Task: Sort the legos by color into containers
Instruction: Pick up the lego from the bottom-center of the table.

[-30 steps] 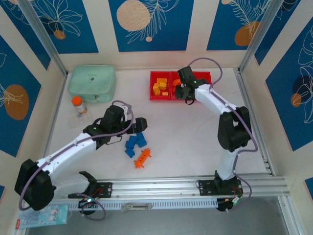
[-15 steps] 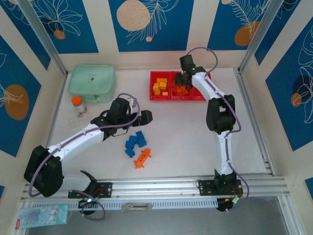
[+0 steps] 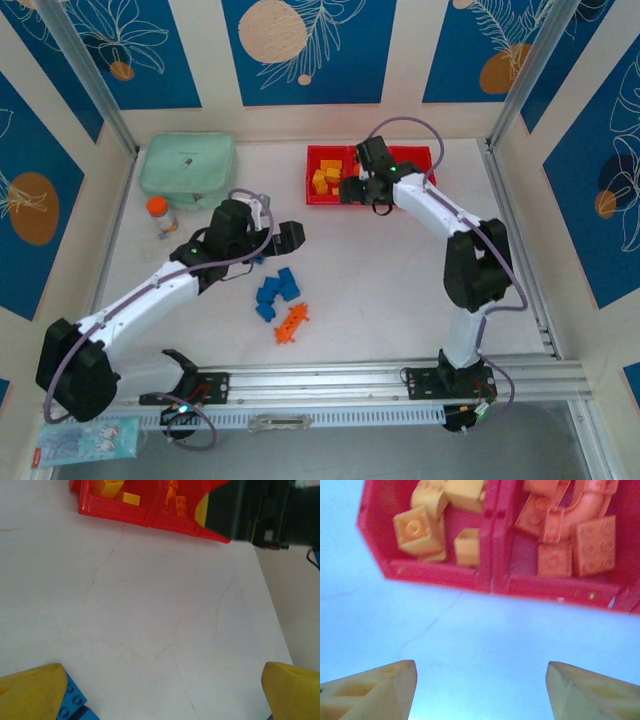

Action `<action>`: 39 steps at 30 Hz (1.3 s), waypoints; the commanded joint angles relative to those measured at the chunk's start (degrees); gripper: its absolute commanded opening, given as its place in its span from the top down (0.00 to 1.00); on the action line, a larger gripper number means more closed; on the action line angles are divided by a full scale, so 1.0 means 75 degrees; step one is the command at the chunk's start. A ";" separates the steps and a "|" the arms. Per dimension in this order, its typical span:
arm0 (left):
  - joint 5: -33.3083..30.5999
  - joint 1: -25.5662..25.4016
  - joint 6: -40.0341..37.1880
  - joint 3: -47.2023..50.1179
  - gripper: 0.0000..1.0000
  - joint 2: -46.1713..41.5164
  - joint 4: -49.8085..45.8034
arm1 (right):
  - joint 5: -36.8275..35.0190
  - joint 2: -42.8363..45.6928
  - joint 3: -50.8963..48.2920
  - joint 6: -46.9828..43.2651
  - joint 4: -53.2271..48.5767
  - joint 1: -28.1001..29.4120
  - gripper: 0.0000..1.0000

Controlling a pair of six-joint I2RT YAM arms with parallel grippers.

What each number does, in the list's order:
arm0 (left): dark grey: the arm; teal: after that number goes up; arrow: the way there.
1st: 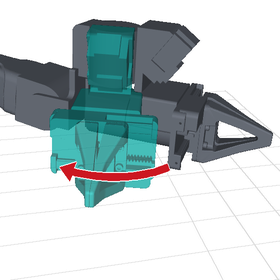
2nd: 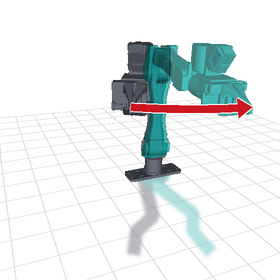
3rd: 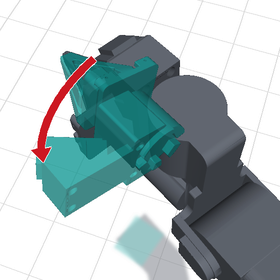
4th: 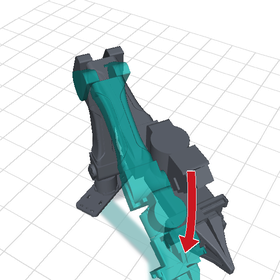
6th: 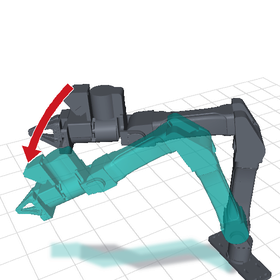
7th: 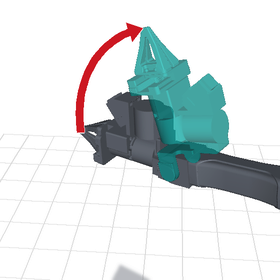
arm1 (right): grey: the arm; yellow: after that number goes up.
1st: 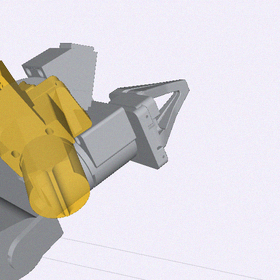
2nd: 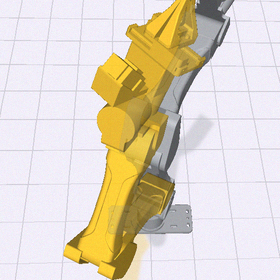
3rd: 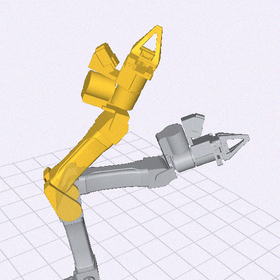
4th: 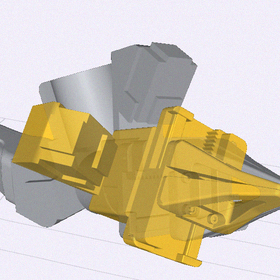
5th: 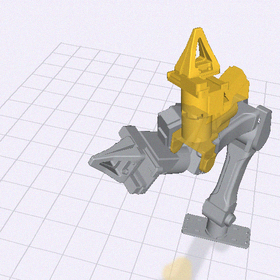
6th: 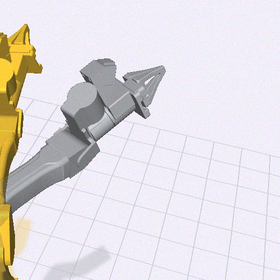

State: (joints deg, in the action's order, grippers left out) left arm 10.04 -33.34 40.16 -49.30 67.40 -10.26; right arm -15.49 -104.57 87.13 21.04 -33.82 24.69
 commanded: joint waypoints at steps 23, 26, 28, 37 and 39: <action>-0.0789 0.0145 0.0270 0.1824 0.01 -0.3419 -0.2306 | 0.0059 0.2802 -0.4036 0.2335 0.0282 0.4265 0.10; -0.0878 0.0145 0.0293 0.1894 0.01 -0.3620 -0.2517 | -0.0156 0.2714 -0.4168 0.2733 0.0342 0.4768 0.09; -0.0965 0.0145 0.0315 0.1897 0.01 -0.3726 -0.2629 | -0.0159 0.2610 -0.4346 0.3089 0.0637 0.5071 0.07; -0.1344 0.0148 0.0300 0.1829 0.01 -0.4073 -0.3092 | -0.0564 0.1596 -0.3955 0.3639 0.0985 0.5818 0.00; -0.1486 0.0148 0.0313 0.1815 0.01 -0.4139 -0.3237 | -0.0686 0.1335 -0.3721 0.3780 0.0945 0.5920 0.01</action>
State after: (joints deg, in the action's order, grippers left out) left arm 1.34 -32.73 42.00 -35.27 37.34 -31.81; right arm -18.70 -92.77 56.21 46.22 -28.08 68.16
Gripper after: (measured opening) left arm 0.994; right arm 0.994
